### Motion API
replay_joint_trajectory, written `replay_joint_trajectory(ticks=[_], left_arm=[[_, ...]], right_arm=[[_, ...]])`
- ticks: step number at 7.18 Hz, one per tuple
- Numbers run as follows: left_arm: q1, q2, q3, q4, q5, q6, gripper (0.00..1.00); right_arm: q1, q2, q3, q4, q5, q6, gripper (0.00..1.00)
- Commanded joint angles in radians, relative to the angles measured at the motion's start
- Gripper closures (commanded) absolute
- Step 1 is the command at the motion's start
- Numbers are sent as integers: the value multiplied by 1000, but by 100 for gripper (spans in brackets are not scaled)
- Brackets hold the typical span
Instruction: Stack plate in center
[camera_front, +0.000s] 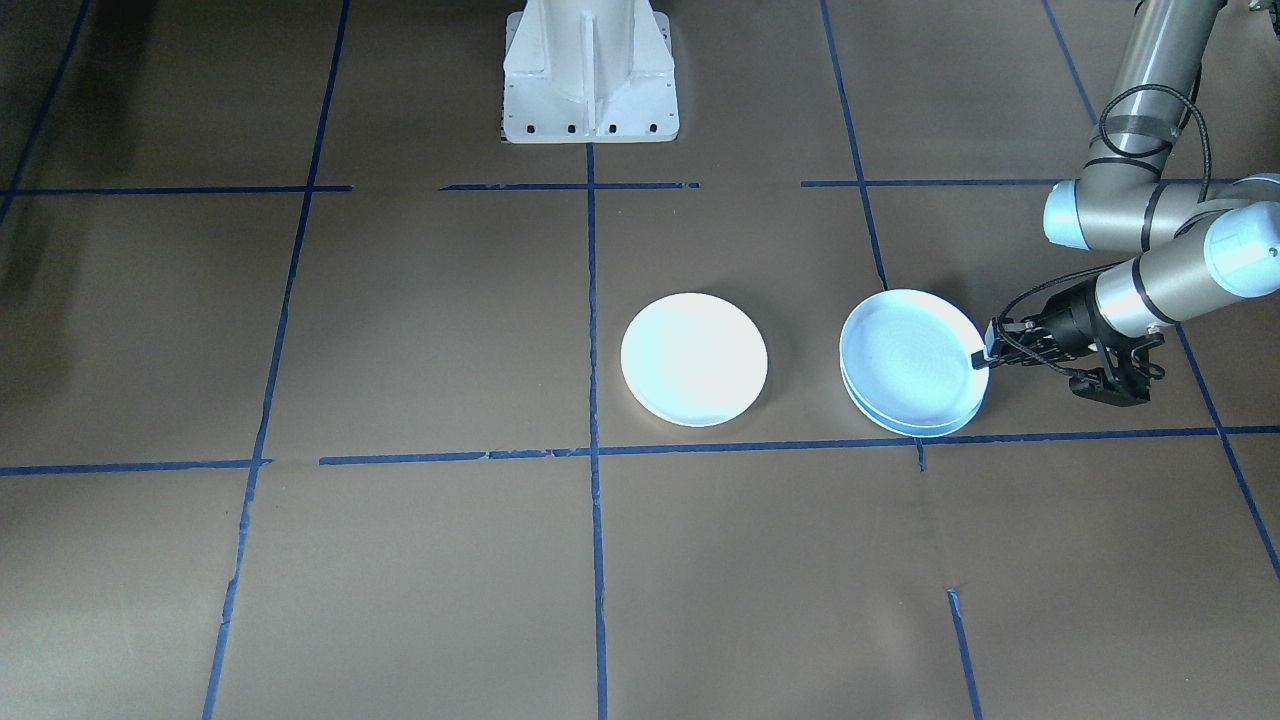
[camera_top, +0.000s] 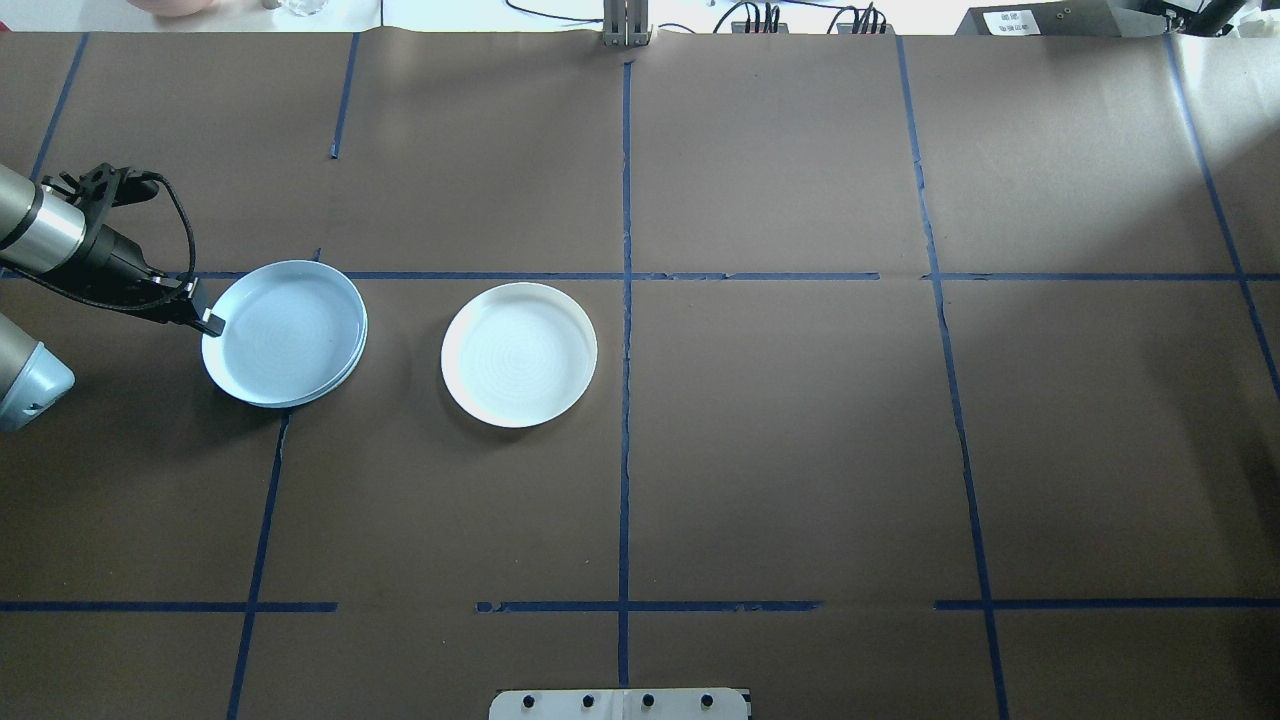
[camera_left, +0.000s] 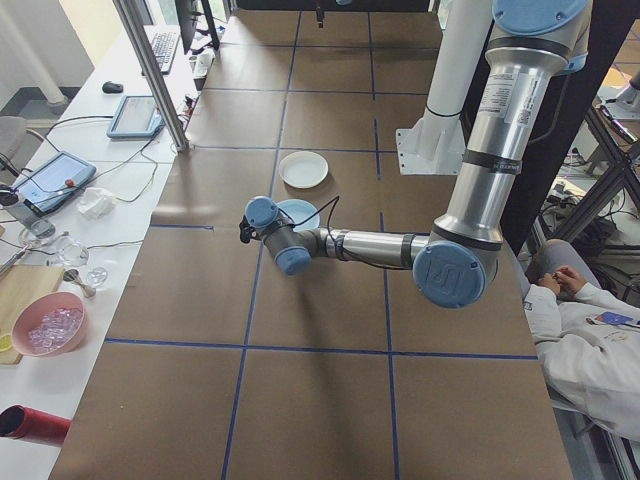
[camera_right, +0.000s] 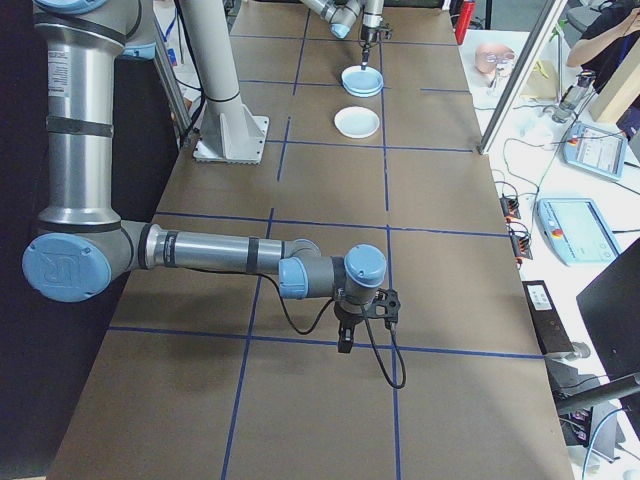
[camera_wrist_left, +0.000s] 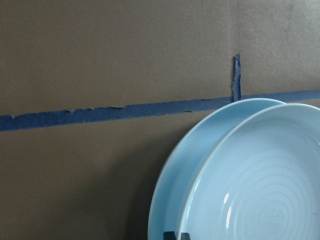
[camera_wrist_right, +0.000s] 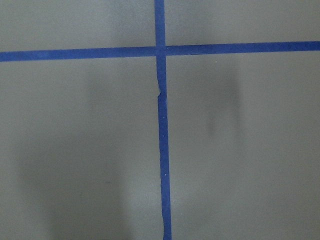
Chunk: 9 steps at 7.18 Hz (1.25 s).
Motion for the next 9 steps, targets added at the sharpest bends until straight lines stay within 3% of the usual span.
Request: replay_joint_trajectory(ticks=[1, 2, 3, 7, 8, 9], left_arm=[[-1, 2, 0, 2, 0, 0, 59], [-6, 2, 0, 2, -1, -7, 6], [-10, 2, 0, 0, -1, -10, 0], [-26, -54, -2, -12, -3, -158, 0], [11, -87, -7, -12, 15, -210, 0], [71, -126, -19, -18, 87, -283, 0]], right_arm=[[0, 0, 0, 0, 0, 0, 0], [0, 0, 0, 1, 0, 0, 0], [0, 0, 0, 0, 0, 0, 0], [0, 0, 0, 1, 0, 0, 0], [0, 0, 0, 0, 0, 0, 0], [0, 0, 0, 0, 0, 0, 0]])
